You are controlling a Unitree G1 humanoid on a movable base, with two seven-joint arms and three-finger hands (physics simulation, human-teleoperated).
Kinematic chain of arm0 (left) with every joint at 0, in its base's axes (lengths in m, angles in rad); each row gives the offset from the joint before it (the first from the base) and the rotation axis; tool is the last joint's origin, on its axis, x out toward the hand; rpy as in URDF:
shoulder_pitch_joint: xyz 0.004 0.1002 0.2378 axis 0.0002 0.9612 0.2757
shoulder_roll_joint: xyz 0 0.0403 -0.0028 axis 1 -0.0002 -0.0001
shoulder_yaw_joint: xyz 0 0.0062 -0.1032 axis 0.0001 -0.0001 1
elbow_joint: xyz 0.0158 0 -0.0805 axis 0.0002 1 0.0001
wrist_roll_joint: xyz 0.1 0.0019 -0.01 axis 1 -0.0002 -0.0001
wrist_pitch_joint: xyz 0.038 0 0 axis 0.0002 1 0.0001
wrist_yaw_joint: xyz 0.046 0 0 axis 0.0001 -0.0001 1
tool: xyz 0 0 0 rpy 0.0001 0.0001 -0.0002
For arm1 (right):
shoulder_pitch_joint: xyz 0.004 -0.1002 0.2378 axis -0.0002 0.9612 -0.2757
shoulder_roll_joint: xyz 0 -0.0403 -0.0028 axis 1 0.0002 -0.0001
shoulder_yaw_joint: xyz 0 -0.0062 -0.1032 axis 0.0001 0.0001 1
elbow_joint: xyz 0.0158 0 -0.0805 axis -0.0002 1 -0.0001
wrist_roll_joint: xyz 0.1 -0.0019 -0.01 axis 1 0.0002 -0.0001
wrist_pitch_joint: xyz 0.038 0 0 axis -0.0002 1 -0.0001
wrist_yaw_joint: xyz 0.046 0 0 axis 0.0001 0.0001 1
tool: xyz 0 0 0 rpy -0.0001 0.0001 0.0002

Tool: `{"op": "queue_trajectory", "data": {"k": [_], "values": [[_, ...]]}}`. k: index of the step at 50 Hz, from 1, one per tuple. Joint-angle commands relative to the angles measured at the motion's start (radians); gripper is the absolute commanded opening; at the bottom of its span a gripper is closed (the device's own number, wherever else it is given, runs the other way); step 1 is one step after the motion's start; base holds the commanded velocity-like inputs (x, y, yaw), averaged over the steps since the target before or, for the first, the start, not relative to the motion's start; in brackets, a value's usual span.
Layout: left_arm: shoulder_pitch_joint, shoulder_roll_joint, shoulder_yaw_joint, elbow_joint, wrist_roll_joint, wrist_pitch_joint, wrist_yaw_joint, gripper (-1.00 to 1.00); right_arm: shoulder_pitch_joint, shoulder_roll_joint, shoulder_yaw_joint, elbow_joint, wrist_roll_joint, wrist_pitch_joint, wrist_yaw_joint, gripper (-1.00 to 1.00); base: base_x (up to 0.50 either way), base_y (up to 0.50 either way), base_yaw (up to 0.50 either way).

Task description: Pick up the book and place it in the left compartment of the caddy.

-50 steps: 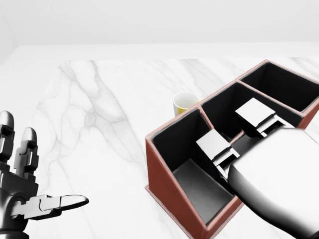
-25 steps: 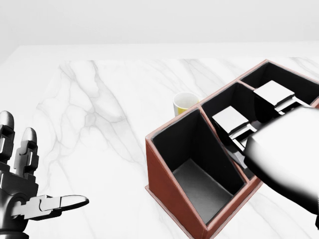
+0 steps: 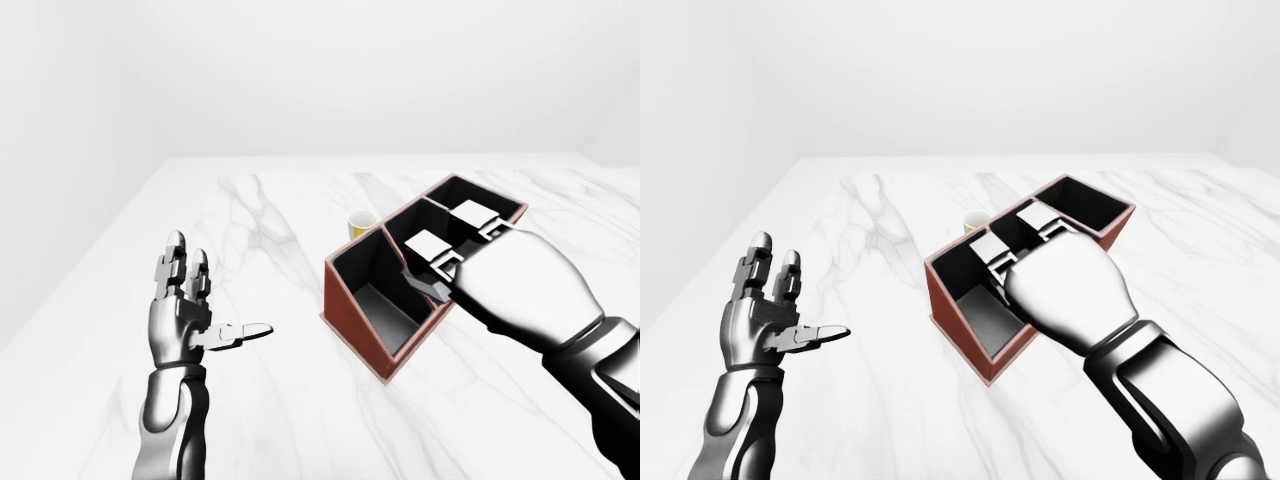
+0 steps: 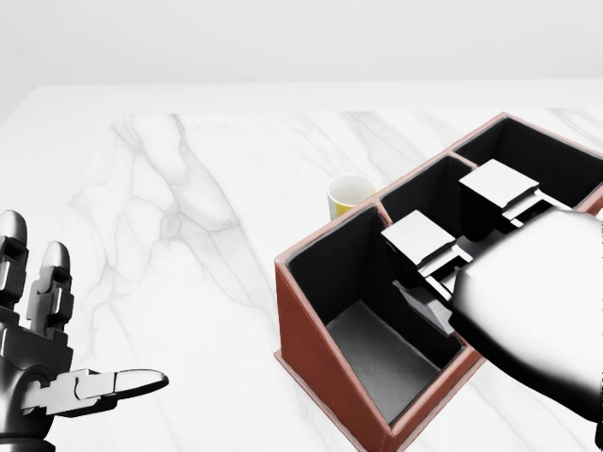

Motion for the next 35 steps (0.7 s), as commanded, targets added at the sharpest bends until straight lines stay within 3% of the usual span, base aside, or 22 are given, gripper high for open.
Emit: {"op": "queue_trajectory", "data": {"k": [1,12,22,35], "values": [[0.004,-0.001,-0.002,-0.004,0.0,0.0,0.0,1.0,0.001,0.007,-0.007,-0.038,-0.007,0.0,0.0,-1.0,0.0,0.0,0.0],[0.001,-0.001,-0.001,-0.001,0.001,0.0,0.001,1.0,0.008,0.089,-0.066,0.047,0.031,0.0,0.0,-1.0,0.0,0.0,0.0],[0.001,0.001,0.003,-0.006,-0.003,0.0,0.001,1.0,-0.035,0.057,-0.069,0.047,0.148,0.0,0.0,-1.0,0.0,0.0,0.0],[-0.002,-0.001,-0.001,0.0,0.001,0.0,0.004,1.0,-0.019,0.131,-0.093,0.118,0.156,0.0,0.0,-1.0,0.0,0.0,0.0]]}}
